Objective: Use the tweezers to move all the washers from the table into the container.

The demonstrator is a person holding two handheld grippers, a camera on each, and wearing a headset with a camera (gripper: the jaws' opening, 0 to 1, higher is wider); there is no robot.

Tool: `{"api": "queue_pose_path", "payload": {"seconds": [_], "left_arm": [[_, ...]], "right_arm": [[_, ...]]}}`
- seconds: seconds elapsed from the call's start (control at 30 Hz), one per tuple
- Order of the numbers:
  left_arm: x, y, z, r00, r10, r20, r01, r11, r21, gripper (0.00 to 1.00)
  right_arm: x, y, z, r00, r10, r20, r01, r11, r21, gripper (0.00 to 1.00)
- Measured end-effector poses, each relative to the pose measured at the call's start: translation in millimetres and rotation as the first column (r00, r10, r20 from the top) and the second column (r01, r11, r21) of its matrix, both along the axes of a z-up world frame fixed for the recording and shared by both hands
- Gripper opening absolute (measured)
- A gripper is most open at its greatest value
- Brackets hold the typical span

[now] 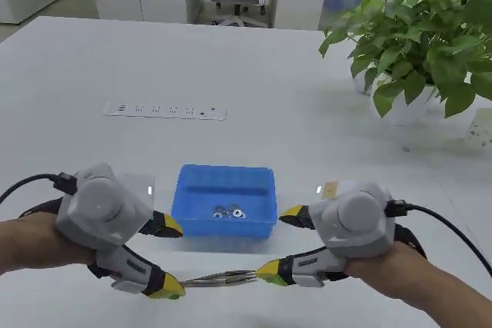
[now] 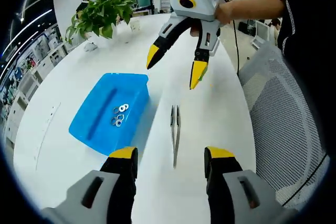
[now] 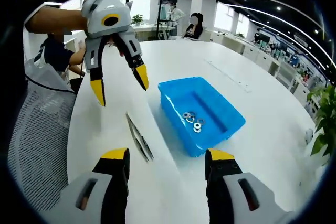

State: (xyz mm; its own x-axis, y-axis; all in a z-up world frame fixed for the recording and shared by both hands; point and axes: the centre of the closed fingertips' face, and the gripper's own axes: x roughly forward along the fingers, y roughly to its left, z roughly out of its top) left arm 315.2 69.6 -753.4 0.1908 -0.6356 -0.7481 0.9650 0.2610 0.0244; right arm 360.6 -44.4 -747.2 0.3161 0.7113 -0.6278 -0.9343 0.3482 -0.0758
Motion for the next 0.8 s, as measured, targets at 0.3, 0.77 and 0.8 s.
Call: {"api": "queue_pose_path", "payload": {"seconds": [0.3,0.77,0.8], "left_arm": [[-3.2,14.3,17.0,0.994,0.108,0.031,-0.106,0.992,-0.075,0.76],[7.1,14.0,33.5,0.980,0.173,0.098,-0.158,0.976,-0.149,0.99],[6.8,14.1,33.4,0.980,0.172,0.098,-0.157,0.976,-0.149,0.99]], "right_arm": [[-0.2,-42.1,6.4,0.995,-0.099,0.009,0.098,0.994,0.039,0.78],[-12.7,-66.1,6.7,0.988,-0.152,-0.011,0.153,0.985,0.075,1.00],[-13.3,-66.3,7.0,0.989,-0.150,-0.011,0.151,0.986,0.076,1.00]]}}
